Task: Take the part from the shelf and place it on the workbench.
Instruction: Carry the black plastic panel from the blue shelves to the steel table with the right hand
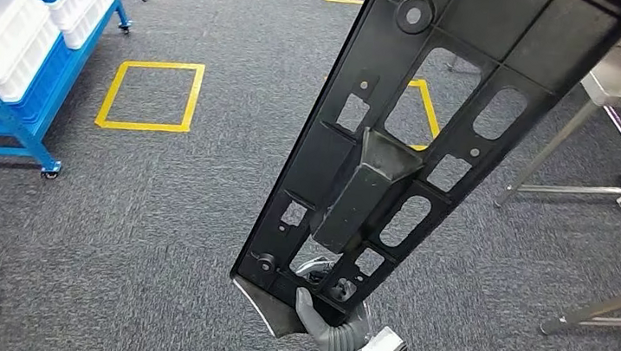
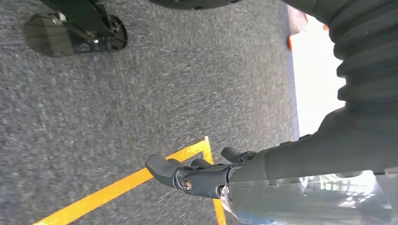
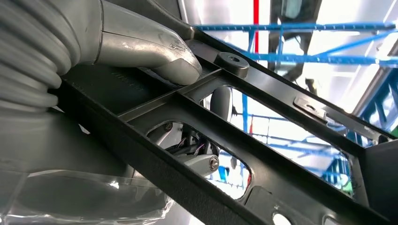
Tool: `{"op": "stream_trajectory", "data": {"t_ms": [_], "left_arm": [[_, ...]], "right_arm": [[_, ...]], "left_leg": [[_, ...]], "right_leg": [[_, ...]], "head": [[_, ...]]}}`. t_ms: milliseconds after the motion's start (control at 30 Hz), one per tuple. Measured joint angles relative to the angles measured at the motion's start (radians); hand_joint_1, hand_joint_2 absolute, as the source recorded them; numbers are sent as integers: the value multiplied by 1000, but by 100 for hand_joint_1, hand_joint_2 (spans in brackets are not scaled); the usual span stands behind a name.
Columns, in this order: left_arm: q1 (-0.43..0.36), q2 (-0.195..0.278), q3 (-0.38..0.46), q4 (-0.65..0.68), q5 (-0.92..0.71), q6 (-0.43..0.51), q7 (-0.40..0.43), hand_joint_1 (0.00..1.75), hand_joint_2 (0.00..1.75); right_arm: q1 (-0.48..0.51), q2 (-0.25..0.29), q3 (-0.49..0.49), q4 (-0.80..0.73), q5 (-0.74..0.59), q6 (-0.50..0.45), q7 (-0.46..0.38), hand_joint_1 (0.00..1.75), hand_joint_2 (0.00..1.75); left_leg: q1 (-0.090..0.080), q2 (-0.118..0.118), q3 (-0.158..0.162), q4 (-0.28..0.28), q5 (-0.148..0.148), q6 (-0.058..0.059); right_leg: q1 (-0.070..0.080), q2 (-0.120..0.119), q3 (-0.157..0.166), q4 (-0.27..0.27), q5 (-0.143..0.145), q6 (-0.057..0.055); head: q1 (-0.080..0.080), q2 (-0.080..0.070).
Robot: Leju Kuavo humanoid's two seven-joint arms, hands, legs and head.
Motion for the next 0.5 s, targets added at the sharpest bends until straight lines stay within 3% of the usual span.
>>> {"op": "stream_trajectory", "data": {"t_ms": [67, 133, 200, 233, 300, 367, 400, 433, 500], "left_arm": [[0, -1, -3, 0, -4, 1, -14, 0, 175], [-3, -1, -9, 0, -10, 2, -27, 0, 175], [-7, -2, -17, 0, -19, 3, -36, 0, 175], [-9, -2, -21, 0, -24, 3, -38, 0, 175], [-15, -2, -27, 0, -34, 2, -35, 0, 175], [-19, -2, -35, 0, -42, 0, -24, 0, 175], [-18, -1, -39, 0, -46, 0, -17, 0, 175], [-15, 0, -43, 0, -48, -1, -11, 0, 175], [-9, 1, -46, 0, -51, -2, 1, 0, 175]], "right_arm": [[6, 0, -4, -12, 4, 0, 0, 175, 175], [16, 1, -12, -27, 7, 0, 3, 175, 175], [27, 2, -23, -41, 10, -1, 8, 175, 175], [31, 3, -27, -48, 11, -2, 11, 175, 175], [39, 5, -35, -58, 13, -8, 15, 175, 175], [54, 7, -43, -68, 17, -14, 17, 175, 175], [63, 7, -46, -73, 20, -16, 18, 175, 175], [70, 7, -48, -78, 23, -18, 18, 175, 175], [79, 9, -51, -89, 25, -19, 18, 175, 175]], "left_leg": [[-3, 15, 3, 4, -7, -11], [-3, 29, 8, 4, -12, -23], [2, 8, 3, 26, -33, -33], [5, -13, -12, 64, -59, -37], [8, -51, -70, 196, -126, -40], [8, -61, -120, 303, -157, -42], [9, -63, -122, 304, -143, -41], [9, -67, -106, 263, -109, -38], [9, -103, -50, 124, -32, -31]], "right_leg": [[8, -18, 35, -66, 11, -11], [11, 1, 33, -67, 11, -23], [8, 20, 35, -72, 14, -34], [6, 28, 36, -75, 16, -41], [7, 44, 37, -76, 16, -49], [10, 67, 38, -75, 16, -53], [11, 83, 40, -75, 15, -53], [11, 98, 43, -74, 15, -52], [11, 127, 46, -70, 13, -47]], "head": [[0, 0], [0, 0], [0, 0], [0, 0], [0, 0], [0, 0], [0, 0], [0, 0], [0, 0]]}}
